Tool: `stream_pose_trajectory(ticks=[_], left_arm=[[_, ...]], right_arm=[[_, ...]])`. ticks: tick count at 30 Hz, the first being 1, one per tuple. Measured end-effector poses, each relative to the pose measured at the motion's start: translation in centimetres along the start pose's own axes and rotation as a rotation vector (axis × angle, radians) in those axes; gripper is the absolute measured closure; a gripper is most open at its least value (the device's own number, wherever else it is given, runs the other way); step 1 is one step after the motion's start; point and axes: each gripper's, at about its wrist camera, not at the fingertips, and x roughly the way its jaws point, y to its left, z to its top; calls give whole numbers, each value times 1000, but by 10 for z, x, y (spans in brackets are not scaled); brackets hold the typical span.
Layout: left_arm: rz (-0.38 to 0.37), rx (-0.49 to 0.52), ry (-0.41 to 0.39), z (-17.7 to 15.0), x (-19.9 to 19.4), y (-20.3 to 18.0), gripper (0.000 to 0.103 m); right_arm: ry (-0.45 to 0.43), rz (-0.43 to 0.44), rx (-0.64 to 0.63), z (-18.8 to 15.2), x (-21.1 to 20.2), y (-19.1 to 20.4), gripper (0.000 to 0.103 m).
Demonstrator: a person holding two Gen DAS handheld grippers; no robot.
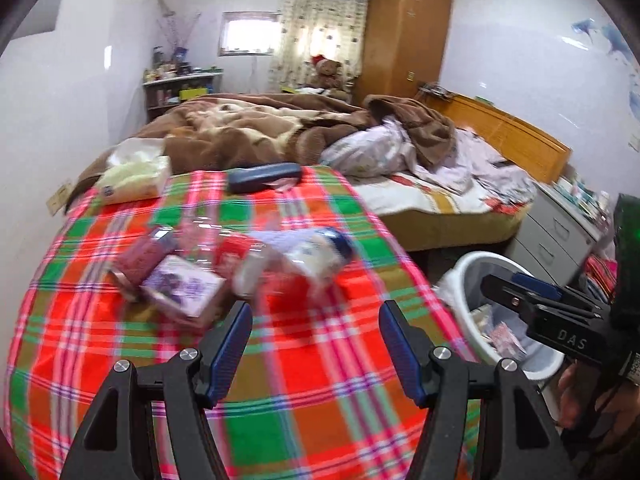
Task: Collect trash
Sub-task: 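Move both open tools back to the remaining trash on the sheet, then grasp the red drink can with the left tool while the right tool grasps the white milk pouch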
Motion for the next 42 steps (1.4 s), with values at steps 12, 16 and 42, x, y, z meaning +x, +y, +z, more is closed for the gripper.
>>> stream_pose_trajectory(ticks=[12,16,42], left_arm=[[106,-85,-15,12,1,90,37],[134,-99,-7,17,8,115,37],[124,-56,158,48,117,189,37]], right_arm=[[60,83,35,14,38,38,36],[83,93,55,18,54,50,36],[173,110,233,31,122,73,36]])
